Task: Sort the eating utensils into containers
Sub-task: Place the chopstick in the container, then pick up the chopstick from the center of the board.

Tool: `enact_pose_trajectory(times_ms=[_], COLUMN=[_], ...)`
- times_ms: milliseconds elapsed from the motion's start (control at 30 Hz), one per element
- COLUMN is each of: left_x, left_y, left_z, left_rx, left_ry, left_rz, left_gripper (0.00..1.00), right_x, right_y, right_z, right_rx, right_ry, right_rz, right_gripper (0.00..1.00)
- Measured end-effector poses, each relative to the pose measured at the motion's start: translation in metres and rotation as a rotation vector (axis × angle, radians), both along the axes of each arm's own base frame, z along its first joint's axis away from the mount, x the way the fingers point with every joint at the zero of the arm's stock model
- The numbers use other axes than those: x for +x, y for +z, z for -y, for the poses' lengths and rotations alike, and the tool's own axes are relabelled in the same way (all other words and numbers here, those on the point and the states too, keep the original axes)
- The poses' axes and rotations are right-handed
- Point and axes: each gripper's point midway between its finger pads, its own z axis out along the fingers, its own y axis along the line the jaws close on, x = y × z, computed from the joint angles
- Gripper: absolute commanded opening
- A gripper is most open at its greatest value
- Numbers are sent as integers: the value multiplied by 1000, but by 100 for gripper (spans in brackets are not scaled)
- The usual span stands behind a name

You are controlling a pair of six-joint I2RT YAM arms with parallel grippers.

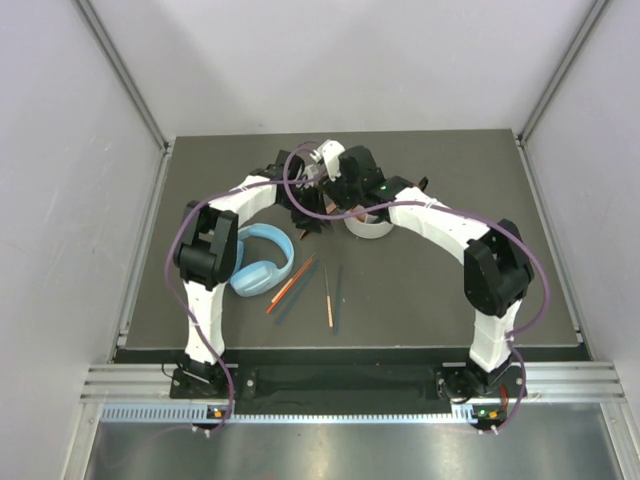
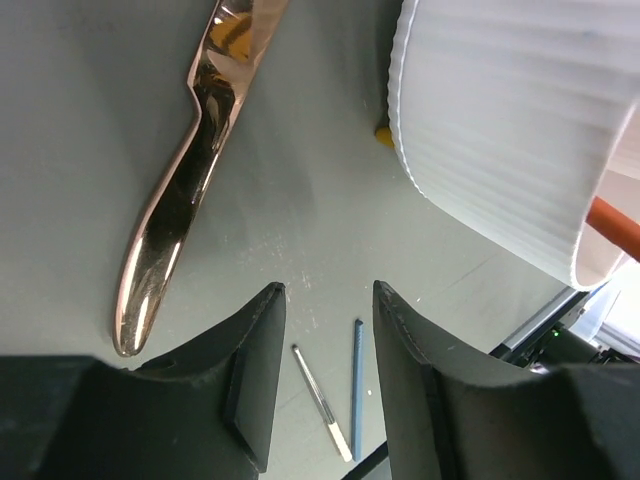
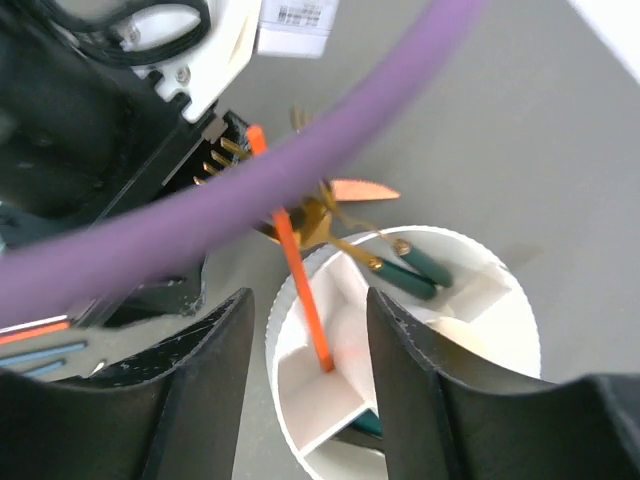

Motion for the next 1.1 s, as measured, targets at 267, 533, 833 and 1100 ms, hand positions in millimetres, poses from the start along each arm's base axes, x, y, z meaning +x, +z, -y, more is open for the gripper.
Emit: enact_pose_trajectory(times_ms=[267, 533, 833, 1100], left_x=[2, 3, 17, 25], left_y=[1, 0, 13, 28], left_z=[-2, -4, -28, -60], left_rx=[-4, 6, 70, 116], left_ry=[10, 20, 93, 161], left_rz=[-1, 1, 55, 96], left_gripper=[45, 46, 47, 46], right_x=[-5, -32, -109, -150], right_y=[80, 155, 119, 41], right_z=[2, 16, 44, 48], right_rx=[95, 194, 191, 106], right_ry=[2, 1, 26, 26], right_rz=[99, 143, -105, -389], right_gripper=[54, 57, 61, 61])
